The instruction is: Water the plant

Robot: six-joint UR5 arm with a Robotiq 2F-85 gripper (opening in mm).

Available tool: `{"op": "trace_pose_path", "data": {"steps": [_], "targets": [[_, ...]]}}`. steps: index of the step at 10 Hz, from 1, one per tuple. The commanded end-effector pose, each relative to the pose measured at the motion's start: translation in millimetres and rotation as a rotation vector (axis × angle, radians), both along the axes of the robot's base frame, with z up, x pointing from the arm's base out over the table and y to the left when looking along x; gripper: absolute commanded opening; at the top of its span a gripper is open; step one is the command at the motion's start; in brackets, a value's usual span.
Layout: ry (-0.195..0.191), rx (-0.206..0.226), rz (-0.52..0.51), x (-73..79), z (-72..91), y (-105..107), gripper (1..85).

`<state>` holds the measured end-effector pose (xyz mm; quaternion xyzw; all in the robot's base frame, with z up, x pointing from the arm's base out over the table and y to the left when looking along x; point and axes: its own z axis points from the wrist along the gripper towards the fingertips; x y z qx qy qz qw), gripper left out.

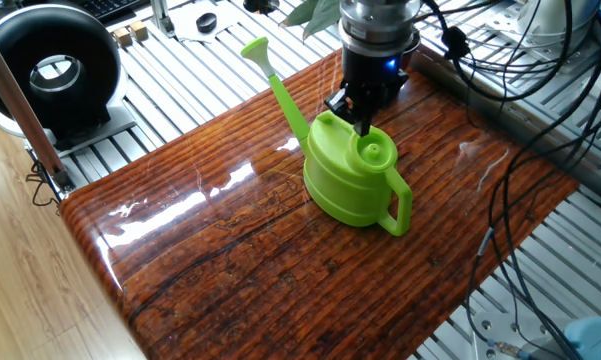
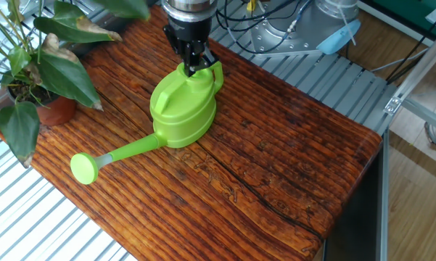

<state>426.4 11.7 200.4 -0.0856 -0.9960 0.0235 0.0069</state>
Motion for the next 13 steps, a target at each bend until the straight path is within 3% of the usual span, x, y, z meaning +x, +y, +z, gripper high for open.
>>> {"op": "trace_pose_path", "data": {"steps": [1,3,4,6,7,8,10,12,13], "targets": [[0.03,0.027,-0.037,-9.6,7.0,17,1.3],[0.044,0.085,-0.042,-12.4,7.3,31,1.3],[0.045,0.071,-0.049,-12.6,9.3,28,1.3],[0.056,-0.007,-0.056,-15.8,26.3,9,1.3],[0.079,-0.032,-0.044,-21.6,29.8,1,1.3],[0.088,-0.023,-0.012,-23.2,29.4,1,1.3],[0.039,0.024,0.023,-11.0,29.5,14,1.3],[0.058,0.05,0.044,-14.7,29.5,15,1.3],[0.108,0.064,0.028,-28.5,32.5,20,1.3]]}}
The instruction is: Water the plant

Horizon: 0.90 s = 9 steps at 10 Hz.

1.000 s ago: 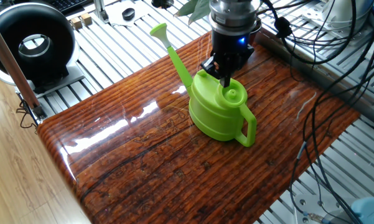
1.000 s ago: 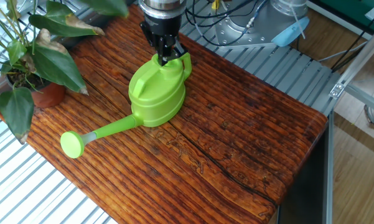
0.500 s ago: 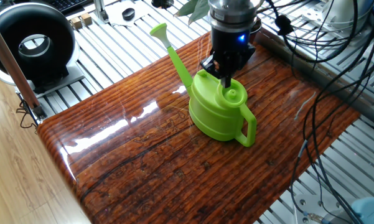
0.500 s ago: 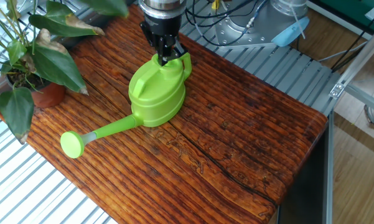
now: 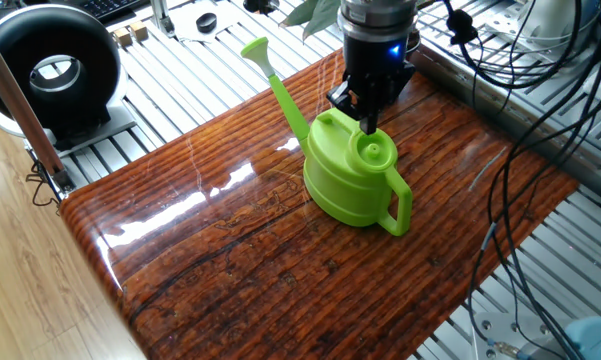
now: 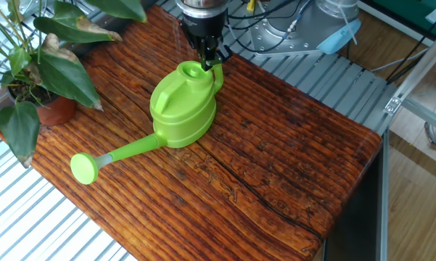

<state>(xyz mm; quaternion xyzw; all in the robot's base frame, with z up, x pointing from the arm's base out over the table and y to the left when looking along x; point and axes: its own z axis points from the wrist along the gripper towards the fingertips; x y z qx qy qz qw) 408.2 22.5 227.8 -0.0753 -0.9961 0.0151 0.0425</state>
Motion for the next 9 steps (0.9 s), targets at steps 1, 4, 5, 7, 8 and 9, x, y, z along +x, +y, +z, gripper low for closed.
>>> {"op": "trace_pose_path", "data": {"steps": [1,4,5,7,8,9], "targets": [[0.064,0.037,0.0,-16.9,7.1,4,1.3],[-0.034,0.065,0.067,7.8,14.0,-21,1.3],[-0.051,0.079,0.064,11.7,14.6,-18,1.3],[-0.08,0.067,0.059,23.1,11.0,-24,1.3],[-0.095,0.064,0.069,27.3,10.6,-24,1.3],[-0.105,0.064,0.078,28.9,11.1,-24,1.3]]}}
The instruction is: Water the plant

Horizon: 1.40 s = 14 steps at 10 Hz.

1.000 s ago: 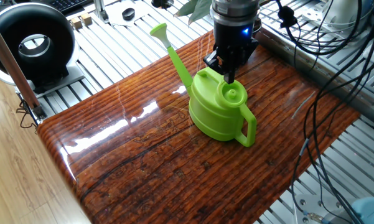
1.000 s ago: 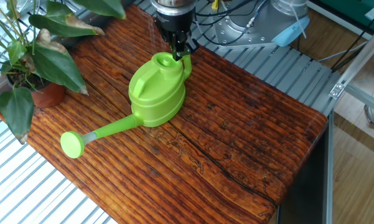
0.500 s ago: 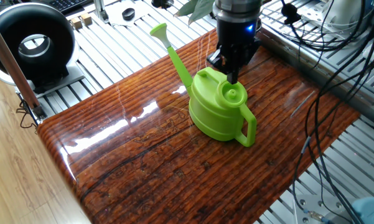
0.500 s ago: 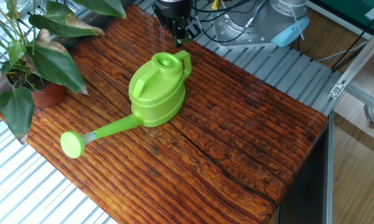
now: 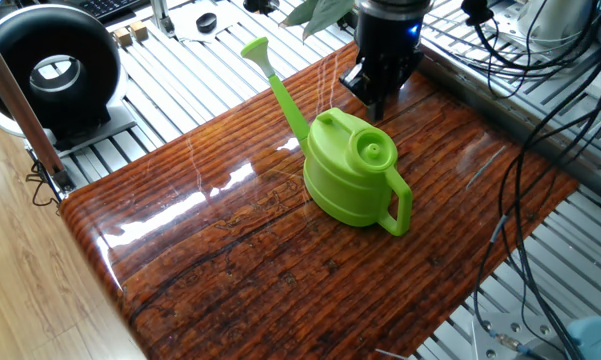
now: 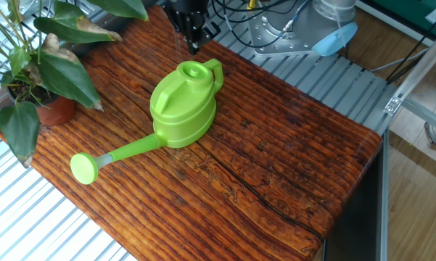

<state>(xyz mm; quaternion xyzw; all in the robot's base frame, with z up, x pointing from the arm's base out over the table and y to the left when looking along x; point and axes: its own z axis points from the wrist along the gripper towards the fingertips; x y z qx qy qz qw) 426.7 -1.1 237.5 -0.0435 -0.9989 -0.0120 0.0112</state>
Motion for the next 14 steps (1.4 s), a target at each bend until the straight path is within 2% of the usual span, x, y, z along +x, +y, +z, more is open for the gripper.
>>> {"op": "trace_pose_path", "data": {"steps": [1,3,4,8,11,12,14], "targets": [[-0.04,-0.009,0.035,11.0,0.7,-7,1.3],[-0.054,0.005,0.067,15.8,-3.1,-11,1.3],[-0.059,-0.009,0.09,15.4,-4.9,-19,1.3],[-0.051,-0.018,0.098,18.0,-10.2,-21,1.3],[-0.046,-0.004,0.103,18.2,-10.8,-18,1.3],[-0.041,-0.019,0.108,18.6,-11.9,-20,1.3],[-0.073,-0.021,0.12,26.9,-11.5,-21,1.3]]}}
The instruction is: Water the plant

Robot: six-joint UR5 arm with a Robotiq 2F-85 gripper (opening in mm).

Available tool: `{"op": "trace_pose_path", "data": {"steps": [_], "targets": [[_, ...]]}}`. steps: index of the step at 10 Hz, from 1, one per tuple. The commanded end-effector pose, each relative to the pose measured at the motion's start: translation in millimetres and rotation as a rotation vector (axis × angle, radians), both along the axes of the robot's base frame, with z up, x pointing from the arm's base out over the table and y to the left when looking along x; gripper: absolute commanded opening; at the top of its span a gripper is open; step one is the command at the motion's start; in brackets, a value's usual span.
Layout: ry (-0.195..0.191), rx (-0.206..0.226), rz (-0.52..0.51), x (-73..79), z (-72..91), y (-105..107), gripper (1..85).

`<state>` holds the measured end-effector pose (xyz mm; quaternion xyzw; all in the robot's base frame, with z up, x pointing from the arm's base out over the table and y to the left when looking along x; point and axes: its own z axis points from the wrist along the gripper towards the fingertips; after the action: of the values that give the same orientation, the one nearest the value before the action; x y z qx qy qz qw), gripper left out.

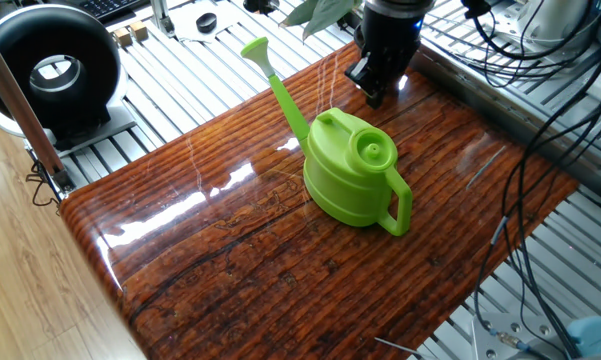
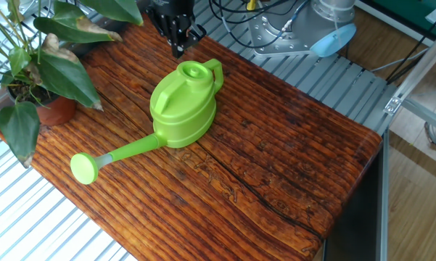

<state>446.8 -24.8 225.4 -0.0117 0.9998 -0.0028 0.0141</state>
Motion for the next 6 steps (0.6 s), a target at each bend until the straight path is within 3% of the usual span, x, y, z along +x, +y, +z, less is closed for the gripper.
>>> {"op": "trace_pose_path", "data": {"steps": [1,6], "targets": [[-0.031,0.019,0.028,9.1,0.7,5.2,1.3],[-0.037,0.038,-0.003,10.8,0.9,10.0,1.3]]}}
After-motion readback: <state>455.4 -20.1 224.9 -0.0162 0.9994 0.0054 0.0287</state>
